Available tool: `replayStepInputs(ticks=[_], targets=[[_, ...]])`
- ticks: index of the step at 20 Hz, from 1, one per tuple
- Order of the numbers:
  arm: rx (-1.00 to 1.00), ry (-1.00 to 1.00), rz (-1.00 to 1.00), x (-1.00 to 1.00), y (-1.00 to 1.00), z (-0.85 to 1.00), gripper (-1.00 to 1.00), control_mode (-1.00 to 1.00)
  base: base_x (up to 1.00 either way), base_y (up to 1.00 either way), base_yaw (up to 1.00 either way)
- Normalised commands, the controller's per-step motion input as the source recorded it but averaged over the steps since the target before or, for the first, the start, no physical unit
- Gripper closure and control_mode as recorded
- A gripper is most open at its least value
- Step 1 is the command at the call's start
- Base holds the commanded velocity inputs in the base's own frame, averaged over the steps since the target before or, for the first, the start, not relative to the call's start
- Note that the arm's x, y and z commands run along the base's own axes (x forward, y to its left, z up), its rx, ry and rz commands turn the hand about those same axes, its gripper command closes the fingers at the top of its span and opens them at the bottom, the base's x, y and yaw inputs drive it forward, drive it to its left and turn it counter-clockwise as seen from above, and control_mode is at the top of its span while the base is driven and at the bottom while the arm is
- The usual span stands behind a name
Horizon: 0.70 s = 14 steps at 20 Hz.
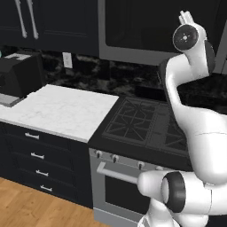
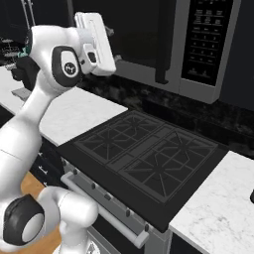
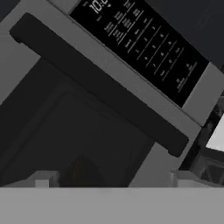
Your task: Pick the corn from the sink and place it in the bowl. Then pick the bowl and place it in the microwave. Then close the microwave door and press the start button.
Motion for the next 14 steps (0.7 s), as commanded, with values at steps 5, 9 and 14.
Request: replayStepInputs(ticks=[5,9,14], targets=[[-0.25,0.29,0.11,-0.82,0.0,0.1,-1.0,-1.0,0.0,0.0,0.0],[-0.33,0.3,0.1,-0.71,0.0,0.0,-1.0,-1.0,0.0,0.0,0.0],[-0.33,0.24,0.1,-0.59,-0.01,-0.1,1.0,-1.0,0.0,0.0,0.0]])
